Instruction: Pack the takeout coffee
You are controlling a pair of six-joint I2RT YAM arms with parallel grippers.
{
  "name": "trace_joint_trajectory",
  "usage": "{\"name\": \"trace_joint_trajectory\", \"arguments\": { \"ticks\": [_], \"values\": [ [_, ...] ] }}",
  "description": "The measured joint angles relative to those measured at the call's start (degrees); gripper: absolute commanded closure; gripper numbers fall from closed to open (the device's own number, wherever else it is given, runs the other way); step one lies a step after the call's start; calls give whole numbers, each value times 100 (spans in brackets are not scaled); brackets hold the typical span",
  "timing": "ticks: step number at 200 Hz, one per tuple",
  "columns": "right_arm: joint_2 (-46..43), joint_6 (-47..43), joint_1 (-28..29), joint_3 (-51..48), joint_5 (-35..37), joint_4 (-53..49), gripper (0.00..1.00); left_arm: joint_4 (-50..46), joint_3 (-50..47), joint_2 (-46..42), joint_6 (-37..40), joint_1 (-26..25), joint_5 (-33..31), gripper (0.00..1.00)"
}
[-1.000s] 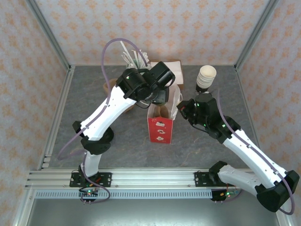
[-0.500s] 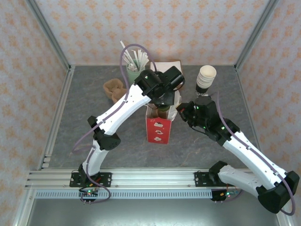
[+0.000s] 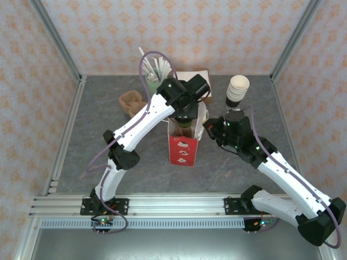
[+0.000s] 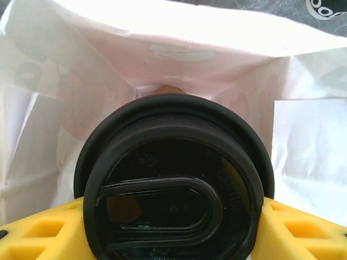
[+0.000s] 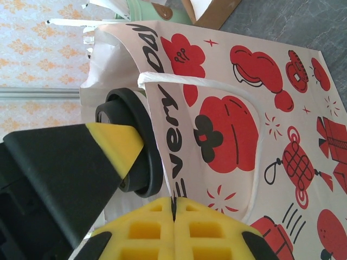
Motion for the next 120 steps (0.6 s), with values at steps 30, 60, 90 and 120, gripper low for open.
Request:
{"name": "trace_joint_trajectory", "arguments": {
  "ticks": [30, 60, 90, 120],
  "values": [
    [-2, 2, 0, 0, -33, 0, 100, 81, -28, 59, 0, 37, 33, 39],
    [-2, 20, 0, 0, -52, 0, 100, 144, -79, 170, 2, 72, 127, 39],
    [-2, 22, 0, 0, -55, -2, 100, 249, -264, 195, 2, 101, 149, 39],
    [-2, 22, 0, 0, -57, -2, 100, 350, -457, 197, 2, 109, 162, 39]
  ]
}}
